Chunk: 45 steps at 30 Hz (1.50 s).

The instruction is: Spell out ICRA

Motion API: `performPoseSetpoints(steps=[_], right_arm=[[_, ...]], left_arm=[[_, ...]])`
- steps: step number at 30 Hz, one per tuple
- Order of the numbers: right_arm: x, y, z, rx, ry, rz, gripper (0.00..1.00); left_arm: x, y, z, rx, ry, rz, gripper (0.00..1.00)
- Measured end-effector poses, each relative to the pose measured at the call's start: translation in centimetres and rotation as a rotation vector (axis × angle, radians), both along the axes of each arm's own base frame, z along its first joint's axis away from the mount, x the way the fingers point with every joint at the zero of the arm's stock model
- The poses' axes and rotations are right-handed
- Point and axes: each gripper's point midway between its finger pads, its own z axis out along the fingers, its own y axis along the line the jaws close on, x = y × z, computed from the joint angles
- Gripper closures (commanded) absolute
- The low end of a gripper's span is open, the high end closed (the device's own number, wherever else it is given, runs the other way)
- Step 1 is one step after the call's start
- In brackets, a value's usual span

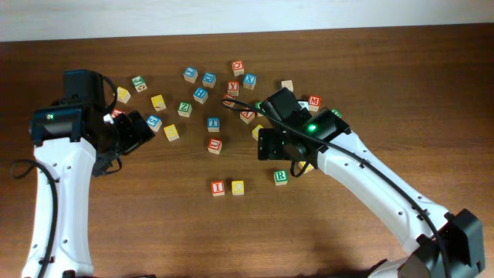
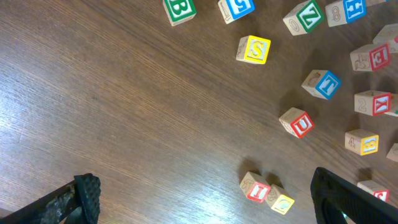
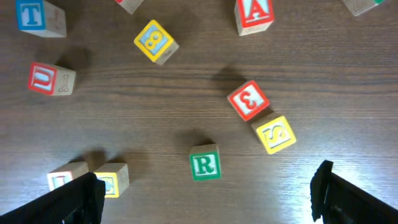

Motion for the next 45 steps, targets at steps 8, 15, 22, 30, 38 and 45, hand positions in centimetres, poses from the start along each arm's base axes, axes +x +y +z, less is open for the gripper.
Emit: performPoseSetpoints(steps=[8, 15, 22, 30, 38, 45], right_arm=[[1.3, 2.4, 0.9, 0.116, -0.050, 0.029, 0.02], [1.5, 3.1, 1.1, 0.152, -0.054, 0.041, 0.02], [1.4, 3.2, 1.1, 0.155, -0.052, 0.042, 0.02], [1.4, 3.2, 1.1, 0.155, -0.052, 0.042, 0.02], [1.5, 3.2, 1.1, 0.155, -0.053, 0.042, 0.02], [1.6, 3.3, 1.2, 0.158, -0.058, 0.042, 0.02]], left_arm=[[0.1, -0.1, 0.0, -0.006, -0.004, -0.002, 0.01], [0.1, -0.1, 0.0, -0.006, -0.004, -0.002, 0.01], [-0.7, -0.3, -0.2, -0.014, 0.029, -0.015, 0.01], [-1.1, -0.7, -0.3, -0.028, 0.045, -0.046, 0.01], [-0.8, -3.0, 0.1, -0.149, 0.016, -0.122, 0.01], [-0.6, -4.3, 0.5, -0.201, -0.012, -0.214, 0.00]])
